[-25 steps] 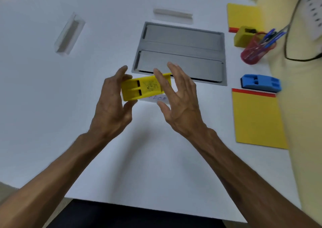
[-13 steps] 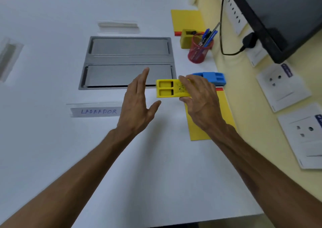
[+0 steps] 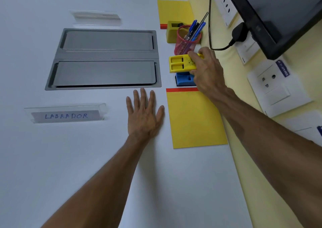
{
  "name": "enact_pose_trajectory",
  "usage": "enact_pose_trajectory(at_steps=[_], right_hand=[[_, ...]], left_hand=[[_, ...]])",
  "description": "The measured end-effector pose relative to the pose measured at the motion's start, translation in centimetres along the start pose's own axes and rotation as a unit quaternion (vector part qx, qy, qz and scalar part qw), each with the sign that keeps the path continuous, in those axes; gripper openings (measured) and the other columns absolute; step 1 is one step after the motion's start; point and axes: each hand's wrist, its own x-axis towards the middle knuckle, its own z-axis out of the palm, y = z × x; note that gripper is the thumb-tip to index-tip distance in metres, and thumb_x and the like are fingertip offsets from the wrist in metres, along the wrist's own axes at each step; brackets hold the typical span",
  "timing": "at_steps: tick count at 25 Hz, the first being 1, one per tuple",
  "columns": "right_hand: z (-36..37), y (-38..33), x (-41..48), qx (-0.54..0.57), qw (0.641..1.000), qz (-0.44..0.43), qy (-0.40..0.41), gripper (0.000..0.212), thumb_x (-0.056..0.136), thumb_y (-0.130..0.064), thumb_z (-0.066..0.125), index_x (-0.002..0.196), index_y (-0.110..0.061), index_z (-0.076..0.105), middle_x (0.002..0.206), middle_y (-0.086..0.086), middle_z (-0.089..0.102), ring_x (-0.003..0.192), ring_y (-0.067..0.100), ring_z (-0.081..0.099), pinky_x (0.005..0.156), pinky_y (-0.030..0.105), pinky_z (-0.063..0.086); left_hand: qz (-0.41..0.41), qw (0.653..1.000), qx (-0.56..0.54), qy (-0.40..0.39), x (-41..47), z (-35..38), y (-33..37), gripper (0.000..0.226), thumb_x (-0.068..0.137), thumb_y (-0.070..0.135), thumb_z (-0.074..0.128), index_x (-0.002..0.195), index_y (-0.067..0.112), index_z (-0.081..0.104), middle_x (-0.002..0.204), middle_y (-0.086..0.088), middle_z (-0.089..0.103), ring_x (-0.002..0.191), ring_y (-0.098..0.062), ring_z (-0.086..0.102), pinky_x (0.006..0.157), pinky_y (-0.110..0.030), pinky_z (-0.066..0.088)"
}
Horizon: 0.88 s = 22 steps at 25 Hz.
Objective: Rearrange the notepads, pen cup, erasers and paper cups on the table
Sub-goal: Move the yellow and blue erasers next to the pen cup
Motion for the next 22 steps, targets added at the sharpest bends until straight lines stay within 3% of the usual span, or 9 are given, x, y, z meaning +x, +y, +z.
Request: enact_pose_trajectory(at_steps=[5, 9, 13, 16, 22], right_hand=[[1.8, 1.2, 2.5, -0.007, 0.999, 0.003, -0.037, 0.065, 0.081, 0.007, 0.064, 0.141, -0.006, 0.044, 0.136, 0.021, 0.043, 0.121, 0.036, 0.045, 0.07, 0.038, 0.045], [2.8, 2.2, 4.4, -0.019, 0.997, 0.024, -0.076, 0.062, 0.083, 0.007, 0.061, 0.141, -0.005, 0.041, 0.136, 0.023, 0.042, 0.119, 0.038, 0.045, 0.077, 0.043, 0.048], [3.4, 2.9, 6.0, -0.016, 0.993, 0.031, -0.115, 0.045, 0.084, 0.007, 0.062, 0.127, -0.005, 0.053, 0.13, 0.023, 0.046, 0.117, 0.039, 0.047, 0.089, 0.048, 0.048], [3.5, 3.1, 6.9, -0.013, 0.992, 0.023, -0.122, 0.035, 0.085, 0.005, 0.061, 0.119, -0.004, 0.06, 0.125, 0.023, 0.049, 0.112, 0.04, 0.052, 0.09, 0.047, 0.049], [3.6, 3.6, 7.5, 0.01, 0.988, 0.014, -0.155, 0.037, 0.085, -0.004, 0.068, 0.121, -0.008, 0.063, 0.12, 0.021, 0.055, 0.108, 0.037, 0.056, 0.088, 0.041, 0.048]], left_hand=[[-0.006, 1.0, 0.0, -0.002, 0.1, -0.2, 0.1, 0.073, 0.099, 0.063, 0.002, 0.158, 0.022, -0.01, 0.165, -0.01, -0.016, 0.151, -0.029, -0.022, 0.122, -0.054, -0.007], [-0.011, 1.0, 0.0, -0.006, 0.1, -0.3, 0.3, 0.074, 0.098, 0.064, 0.001, 0.158, 0.023, -0.011, 0.165, -0.01, -0.018, 0.15, -0.028, -0.024, 0.122, -0.054, -0.007], [-0.013, 1.0, -0.008, -0.008, 0.0, -0.5, 0.3, 0.074, 0.098, 0.064, 0.003, 0.158, 0.023, -0.01, 0.165, -0.009, -0.017, 0.15, -0.027, -0.024, 0.122, -0.053, -0.008], [-0.014, 1.0, -0.008, -0.01, 0.0, -0.5, 0.3, 0.074, 0.098, 0.065, 0.003, 0.158, 0.023, -0.011, 0.165, -0.009, -0.019, 0.15, -0.027, -0.025, 0.122, -0.053, -0.008], [-0.017, 1.0, -0.009, -0.01, 0.0, -0.5, 0.3, 0.074, 0.098, 0.065, 0.003, 0.158, 0.023, -0.011, 0.165, -0.009, -0.02, 0.15, -0.027, -0.025, 0.122, -0.053, -0.008]])
